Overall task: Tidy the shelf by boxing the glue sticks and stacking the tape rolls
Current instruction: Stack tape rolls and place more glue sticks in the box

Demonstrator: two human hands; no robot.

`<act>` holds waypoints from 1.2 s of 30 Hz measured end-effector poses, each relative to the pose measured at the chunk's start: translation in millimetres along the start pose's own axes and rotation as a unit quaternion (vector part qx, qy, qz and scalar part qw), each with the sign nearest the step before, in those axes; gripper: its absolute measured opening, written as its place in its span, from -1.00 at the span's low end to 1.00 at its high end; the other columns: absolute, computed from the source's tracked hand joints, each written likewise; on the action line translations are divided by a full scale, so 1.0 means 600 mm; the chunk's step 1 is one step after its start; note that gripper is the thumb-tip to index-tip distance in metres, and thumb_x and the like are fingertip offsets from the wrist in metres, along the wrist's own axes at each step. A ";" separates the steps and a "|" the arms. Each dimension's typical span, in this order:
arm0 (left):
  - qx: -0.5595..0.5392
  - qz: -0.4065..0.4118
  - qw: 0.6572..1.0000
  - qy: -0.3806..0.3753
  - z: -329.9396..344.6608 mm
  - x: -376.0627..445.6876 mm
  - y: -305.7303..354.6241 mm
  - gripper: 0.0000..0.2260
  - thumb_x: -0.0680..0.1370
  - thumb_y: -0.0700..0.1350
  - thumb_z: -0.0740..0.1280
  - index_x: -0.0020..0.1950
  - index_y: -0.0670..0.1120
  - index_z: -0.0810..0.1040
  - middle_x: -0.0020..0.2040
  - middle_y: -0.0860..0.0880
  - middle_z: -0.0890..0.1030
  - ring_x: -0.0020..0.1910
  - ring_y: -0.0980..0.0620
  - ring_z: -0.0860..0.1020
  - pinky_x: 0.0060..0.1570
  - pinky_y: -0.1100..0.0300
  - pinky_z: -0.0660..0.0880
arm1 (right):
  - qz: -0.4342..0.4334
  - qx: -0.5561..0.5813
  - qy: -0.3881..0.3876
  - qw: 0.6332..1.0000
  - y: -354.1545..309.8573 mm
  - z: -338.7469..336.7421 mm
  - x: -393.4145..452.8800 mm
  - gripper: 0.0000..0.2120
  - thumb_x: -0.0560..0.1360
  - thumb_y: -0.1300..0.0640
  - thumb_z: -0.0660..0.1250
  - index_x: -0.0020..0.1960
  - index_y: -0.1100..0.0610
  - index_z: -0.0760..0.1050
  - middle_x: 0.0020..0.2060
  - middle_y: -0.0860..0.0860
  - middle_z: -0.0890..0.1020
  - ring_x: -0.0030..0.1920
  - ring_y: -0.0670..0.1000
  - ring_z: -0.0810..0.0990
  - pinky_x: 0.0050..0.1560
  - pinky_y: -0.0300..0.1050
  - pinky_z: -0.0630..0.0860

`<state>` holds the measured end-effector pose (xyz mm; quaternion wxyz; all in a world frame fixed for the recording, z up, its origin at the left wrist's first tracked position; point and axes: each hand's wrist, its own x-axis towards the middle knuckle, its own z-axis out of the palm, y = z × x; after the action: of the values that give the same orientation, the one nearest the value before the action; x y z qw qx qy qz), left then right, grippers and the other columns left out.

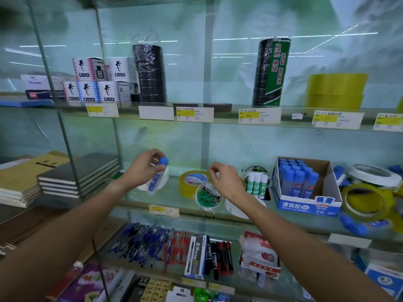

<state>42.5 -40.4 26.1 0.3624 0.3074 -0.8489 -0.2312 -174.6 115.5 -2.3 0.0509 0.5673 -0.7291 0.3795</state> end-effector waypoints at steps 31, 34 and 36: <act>-0.191 0.063 0.975 -0.095 0.316 -0.011 0.317 -0.86 0.56 -0.01 0.33 0.00 -0.05 0.59 -0.10 0.06 0.62 -0.16 0.06 0.59 -0.16 0.25 0.47 | 0.173 0.096 0.219 0.955 0.103 -0.331 -0.022 -0.84 0.50 0.08 0.36 -0.15 0.16 0.61 -0.22 0.10 0.68 -0.18 0.09 0.65 -0.10 0.02 0.58; -0.121 0.111 0.982 -0.095 0.348 -0.008 0.333 -0.83 0.55 -0.10 0.33 0.12 -0.07 0.58 0.05 0.00 0.61 -0.02 0.07 0.56 -0.04 0.29 0.44 | 0.181 0.016 0.226 0.957 0.140 -0.358 -0.027 -0.79 0.53 0.08 0.32 -0.04 0.22 0.61 -0.16 0.11 0.66 -0.10 0.10 0.59 -0.08 -0.09 0.47; -0.068 0.152 0.981 -0.103 0.367 -0.005 0.337 -0.73 0.53 -0.12 0.33 0.23 -0.07 0.54 0.18 -0.03 0.56 0.14 0.03 0.53 0.15 0.18 0.44 | 0.200 0.002 0.235 0.951 0.169 -0.364 -0.026 -0.79 0.54 0.08 0.32 0.02 0.20 0.60 -0.11 0.10 0.66 -0.08 0.10 0.59 -0.09 -0.13 0.44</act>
<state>-194.4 141.6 10.1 0.3240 0.1240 -0.9008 -0.2611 -334.4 268.4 94.0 0.1427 0.3043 -0.7943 0.5060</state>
